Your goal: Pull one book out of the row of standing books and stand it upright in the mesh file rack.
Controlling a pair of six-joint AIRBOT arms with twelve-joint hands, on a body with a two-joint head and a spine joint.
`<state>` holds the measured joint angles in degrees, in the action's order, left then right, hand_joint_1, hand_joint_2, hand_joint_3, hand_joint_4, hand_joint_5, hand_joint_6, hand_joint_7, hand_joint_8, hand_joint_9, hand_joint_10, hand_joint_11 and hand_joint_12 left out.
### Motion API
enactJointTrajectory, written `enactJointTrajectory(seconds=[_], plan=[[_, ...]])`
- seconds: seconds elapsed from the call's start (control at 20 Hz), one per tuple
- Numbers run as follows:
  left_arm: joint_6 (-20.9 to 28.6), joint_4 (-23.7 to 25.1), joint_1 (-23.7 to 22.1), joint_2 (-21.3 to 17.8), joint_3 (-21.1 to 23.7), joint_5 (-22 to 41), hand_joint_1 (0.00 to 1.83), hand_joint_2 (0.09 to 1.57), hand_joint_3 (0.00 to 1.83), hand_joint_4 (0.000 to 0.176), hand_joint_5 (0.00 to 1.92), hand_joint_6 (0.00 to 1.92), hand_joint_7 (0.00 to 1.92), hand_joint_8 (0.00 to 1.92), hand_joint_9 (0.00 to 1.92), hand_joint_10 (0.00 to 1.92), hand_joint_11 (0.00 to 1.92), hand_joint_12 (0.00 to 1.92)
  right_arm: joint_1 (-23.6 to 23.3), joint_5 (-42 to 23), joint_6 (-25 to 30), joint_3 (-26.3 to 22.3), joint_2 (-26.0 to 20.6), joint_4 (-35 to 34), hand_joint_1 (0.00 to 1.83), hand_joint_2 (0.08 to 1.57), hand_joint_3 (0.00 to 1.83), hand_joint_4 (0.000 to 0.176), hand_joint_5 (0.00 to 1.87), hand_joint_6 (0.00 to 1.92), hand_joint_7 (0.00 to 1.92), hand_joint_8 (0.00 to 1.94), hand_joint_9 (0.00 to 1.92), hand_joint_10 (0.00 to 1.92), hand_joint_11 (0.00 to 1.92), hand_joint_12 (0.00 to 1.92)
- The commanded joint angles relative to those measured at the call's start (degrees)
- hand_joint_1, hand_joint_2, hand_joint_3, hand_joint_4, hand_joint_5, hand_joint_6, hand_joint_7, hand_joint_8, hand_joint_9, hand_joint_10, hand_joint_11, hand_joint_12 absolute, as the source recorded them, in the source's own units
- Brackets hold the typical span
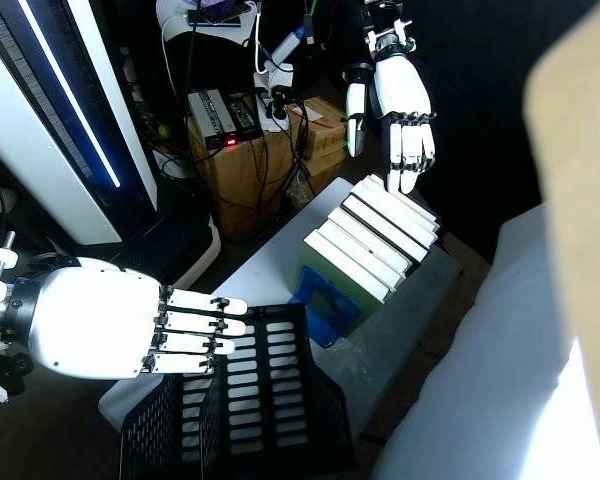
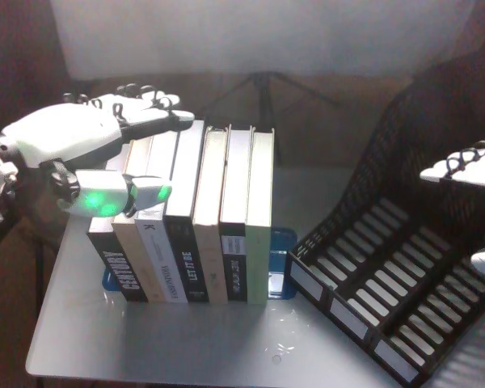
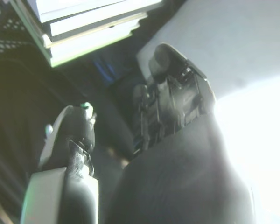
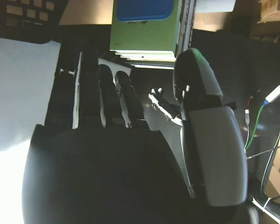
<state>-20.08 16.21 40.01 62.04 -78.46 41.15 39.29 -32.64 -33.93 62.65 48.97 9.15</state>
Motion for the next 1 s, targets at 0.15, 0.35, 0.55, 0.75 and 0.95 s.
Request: enactJointTrajectory(seconds=[0.15, 0.35, 0.55, 0.75, 0.95], plan=[[0.3, 1.0, -1.2, 0.7, -0.7, 3.2, 0.24, 1.32, 0.00, 0.027, 0.14, 0.02, 0.00, 0.00, 0.00, 0.00, 0.00, 0.00, -0.1, -5.3, -0.1, 0.7, 0.0, -1.6, 0.38, 1.30, 0.00, 0.000, 0.00, 0.00, 0.00, 0.00, 0.00, 0.00, 0.00, 0.00], [1.4, 6.2, -3.0, 2.8, -2.3, -1.7, 0.16, 1.25, 0.00, 0.033, 0.23, 0.02, 0.00, 0.00, 0.00, 0.00, 0.00, 0.00, 1.2, -5.6, -0.1, 1.1, 0.2, -2.9, 0.38, 1.30, 0.00, 0.000, 0.00, 0.00, 0.00, 0.00, 0.00, 0.00, 0.00, 0.00], [2.0, 9.3, -3.9, 4.9, -3.9, -6.0, 0.15, 1.22, 0.00, 0.053, 0.32, 0.03, 0.00, 0.00, 0.00, 0.00, 0.00, 0.00, 2.9, -6.8, -0.1, 1.4, 0.6, -5.0, 0.35, 1.31, 0.01, 0.000, 0.00, 0.00, 0.00, 0.00, 0.00, 0.00, 0.00, 0.00], [1.3, 10.4, -4.1, 6.2, -4.8, -9.3, 0.16, 1.22, 0.00, 0.059, 0.47, 0.03, 0.00, 0.00, 0.00, 0.00, 0.00, 0.00, 3.6, -7.4, -0.1, 1.4, 1.0, -6.0, 0.34, 1.33, 0.01, 0.000, 0.00, 0.00, 0.00, 0.00, 0.00, 0.00, 0.00, 0.00], [1.0, 11.3, -4.3, 7.3, -5.6, -11.4, 0.11, 1.21, 0.00, 0.038, 0.50, 0.03, 0.00, 0.00, 0.00, 0.00, 0.00, 0.00, 3.8, -7.7, -0.1, 1.3, 1.1, -6.3, 0.31, 1.34, 0.01, 0.000, 0.00, 0.00, 0.00, 0.00, 0.00, 0.00, 0.00, 0.00]])
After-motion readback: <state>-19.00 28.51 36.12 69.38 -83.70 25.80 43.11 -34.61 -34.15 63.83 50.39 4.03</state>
